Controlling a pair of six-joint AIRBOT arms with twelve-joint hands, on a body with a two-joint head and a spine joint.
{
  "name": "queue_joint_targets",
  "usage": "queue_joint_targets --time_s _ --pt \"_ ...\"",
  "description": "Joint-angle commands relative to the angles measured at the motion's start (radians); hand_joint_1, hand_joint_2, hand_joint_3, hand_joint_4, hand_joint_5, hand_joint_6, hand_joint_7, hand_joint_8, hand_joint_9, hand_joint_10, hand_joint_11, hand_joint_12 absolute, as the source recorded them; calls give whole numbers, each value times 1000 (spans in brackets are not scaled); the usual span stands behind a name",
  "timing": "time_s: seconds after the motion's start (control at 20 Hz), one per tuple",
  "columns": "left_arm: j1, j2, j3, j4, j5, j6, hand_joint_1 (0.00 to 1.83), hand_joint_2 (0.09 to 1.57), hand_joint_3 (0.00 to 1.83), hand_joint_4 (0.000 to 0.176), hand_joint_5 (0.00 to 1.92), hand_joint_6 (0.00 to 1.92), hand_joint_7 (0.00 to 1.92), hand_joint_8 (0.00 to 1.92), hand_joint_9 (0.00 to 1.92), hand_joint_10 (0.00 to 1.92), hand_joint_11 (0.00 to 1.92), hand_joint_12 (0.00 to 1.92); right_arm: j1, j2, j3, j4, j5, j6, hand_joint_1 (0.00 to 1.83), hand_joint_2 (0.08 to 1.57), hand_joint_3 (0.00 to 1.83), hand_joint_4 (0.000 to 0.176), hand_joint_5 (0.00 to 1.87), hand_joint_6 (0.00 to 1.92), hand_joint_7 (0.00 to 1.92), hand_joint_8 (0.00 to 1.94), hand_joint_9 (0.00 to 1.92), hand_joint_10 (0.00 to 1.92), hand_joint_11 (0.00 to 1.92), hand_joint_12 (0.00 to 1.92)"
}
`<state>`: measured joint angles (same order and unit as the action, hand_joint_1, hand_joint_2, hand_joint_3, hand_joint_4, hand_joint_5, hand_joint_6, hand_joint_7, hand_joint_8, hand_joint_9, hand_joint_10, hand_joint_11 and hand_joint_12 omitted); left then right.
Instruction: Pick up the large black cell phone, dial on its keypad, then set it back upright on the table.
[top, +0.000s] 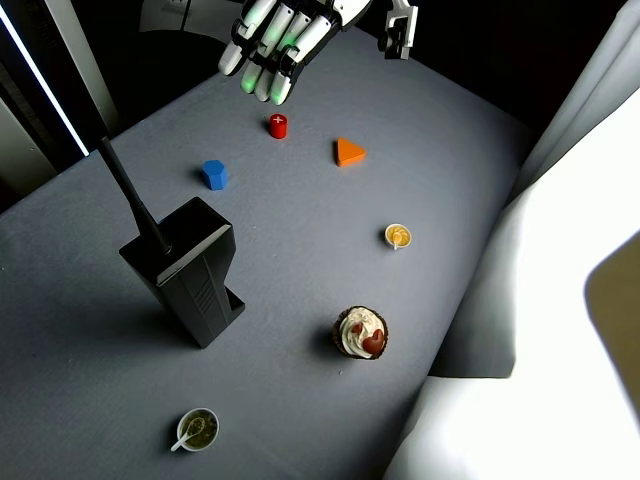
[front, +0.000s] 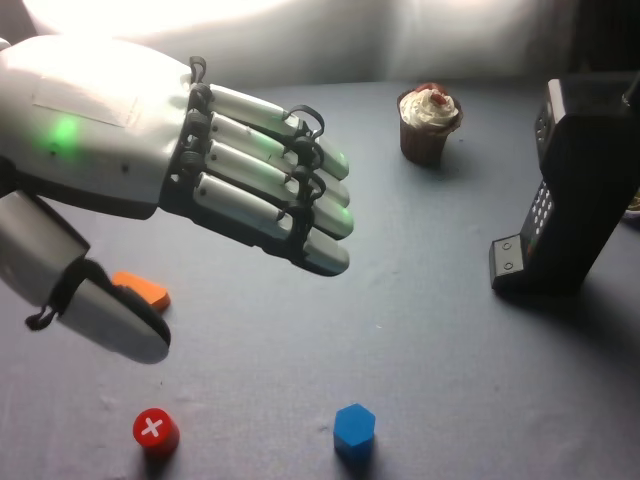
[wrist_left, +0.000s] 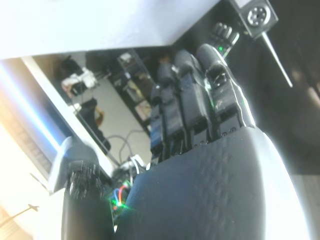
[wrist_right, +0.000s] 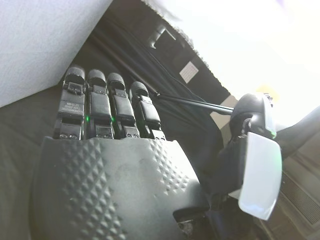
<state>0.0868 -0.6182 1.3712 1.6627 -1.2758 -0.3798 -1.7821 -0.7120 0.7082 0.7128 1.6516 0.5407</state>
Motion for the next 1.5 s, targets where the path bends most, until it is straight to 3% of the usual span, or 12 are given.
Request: queue_joint_targets --time_s 0.0,0.2,0.45,0.65,0.95,1.1,1.25,1.45 --pt "-28 12 1 -101 -29 8 0 1218 9 24 168 1 182 3 161 9 0 432 -3 0 5 39 113 5 187 984 12 32 0 0 48 1 80 1 0 452" --pt "-27 12 -1 -101 -32 13 0 1223 2 24 186 2 208 2 196 5 0 479 21 -3 17 39 113 -9 210 983 2 29 7 2 71 4 94 4 0 504" --pt "-29 13 0 -101 -24 22 0 1223 0 28 199 3 207 1 207 5 0 502 121 -53 76 30 113 -41 191 988 2 36 0 0 58 2 86 4 0 454" --pt "-28 13 1 -99 -6 24 0 1224 0 27 183 1 196 1 188 4 0 492 214 -90 119 -77 97 -46 226 979 0 35 0 0 65 3 89 4 0 476" --pt "-28 16 0 -93 20 19 0 1222 0 27 198 3 224 4 207 6 0 528 349 -137 191 -177 22 -96 439 904 0 34 27 4 87 2 108 4 0 506" --pt "-28 18 1 -93 21 25 0 1222 0 26 168 0 212 0 195 1 0 484 410 -155 223 -221 -5 -97 413 921 2 23 0 0 40 0 57 0 0 423" --pt "-28 18 1 -90 21 22 0 1225 0 17 176 3 195 3 192 1 0 531 463 -158 249 -241 -51 -100 538 919 2 12 0 0 14 0 27 0 0 321" --pt "-28 18 0 -90 19 22 0 1229 0 24 142 5 198 7 149 7 0 348 502 -161 268 -255 -65 -104 590 910 0 17 0 0 7 1 0 0 0 182"
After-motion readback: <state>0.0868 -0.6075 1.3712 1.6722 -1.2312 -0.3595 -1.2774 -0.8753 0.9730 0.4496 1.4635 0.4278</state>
